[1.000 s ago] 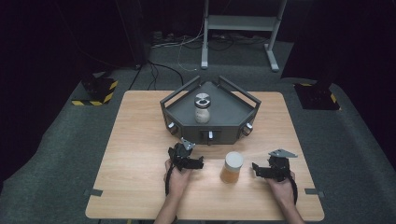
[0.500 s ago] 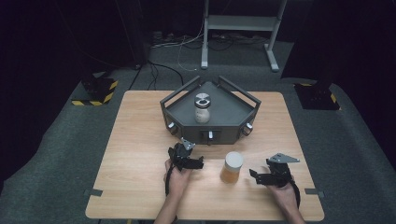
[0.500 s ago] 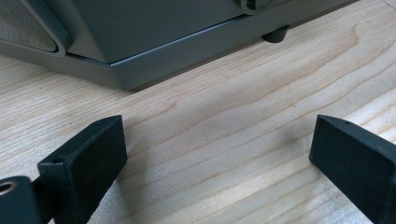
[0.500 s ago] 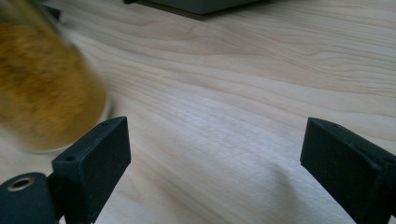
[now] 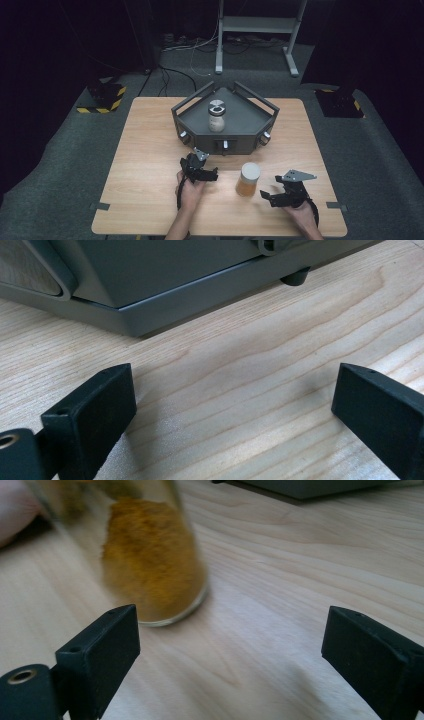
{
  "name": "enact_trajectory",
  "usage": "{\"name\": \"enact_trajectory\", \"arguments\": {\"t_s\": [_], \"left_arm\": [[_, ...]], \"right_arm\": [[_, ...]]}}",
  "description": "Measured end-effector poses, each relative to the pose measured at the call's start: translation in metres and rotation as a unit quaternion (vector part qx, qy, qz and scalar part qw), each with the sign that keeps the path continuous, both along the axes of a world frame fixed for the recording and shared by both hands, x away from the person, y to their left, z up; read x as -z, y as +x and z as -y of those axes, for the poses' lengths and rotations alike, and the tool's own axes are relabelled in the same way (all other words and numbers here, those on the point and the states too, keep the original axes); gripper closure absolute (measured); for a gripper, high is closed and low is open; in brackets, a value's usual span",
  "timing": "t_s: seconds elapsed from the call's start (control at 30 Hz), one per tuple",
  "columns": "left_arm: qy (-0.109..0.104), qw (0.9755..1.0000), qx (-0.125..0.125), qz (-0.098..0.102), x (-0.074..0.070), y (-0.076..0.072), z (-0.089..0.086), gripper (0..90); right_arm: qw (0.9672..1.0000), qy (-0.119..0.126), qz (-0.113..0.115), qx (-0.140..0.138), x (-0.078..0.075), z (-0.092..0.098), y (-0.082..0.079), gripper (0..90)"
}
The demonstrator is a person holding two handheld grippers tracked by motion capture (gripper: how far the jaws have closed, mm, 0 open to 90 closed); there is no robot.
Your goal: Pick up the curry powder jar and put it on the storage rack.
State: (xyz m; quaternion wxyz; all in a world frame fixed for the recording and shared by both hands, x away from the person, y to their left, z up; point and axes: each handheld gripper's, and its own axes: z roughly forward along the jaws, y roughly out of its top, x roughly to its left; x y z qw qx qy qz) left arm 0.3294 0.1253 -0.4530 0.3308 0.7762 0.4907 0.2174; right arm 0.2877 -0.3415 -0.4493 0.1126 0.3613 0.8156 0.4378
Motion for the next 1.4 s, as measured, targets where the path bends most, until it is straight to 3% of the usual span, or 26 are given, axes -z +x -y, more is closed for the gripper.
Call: {"name": "enact_trajectory", "arguments": {"t_s": [0.33,1.0,1.4], "left_arm": [[0.000,1.0000,0.000,0.000,0.000,0.000,0.000,3.9],[0.000,1.0000,0.000,0.000,0.000,0.000,0.000,3.9],[0.000,1.0000,0.000,0.000,0.000,0.000,0.000,3.9]], "right_arm": [[0.9991,-0.009,0.009,-0.040,-0.005,-0.019,-0.002,7.7],[0.9985,-0.011,0.043,-0.033,-0.013,-0.055,0.001,9.8],[0.9973,-0.007,0.066,-0.033,-0.019,-0.064,0.002,20.5]]}}
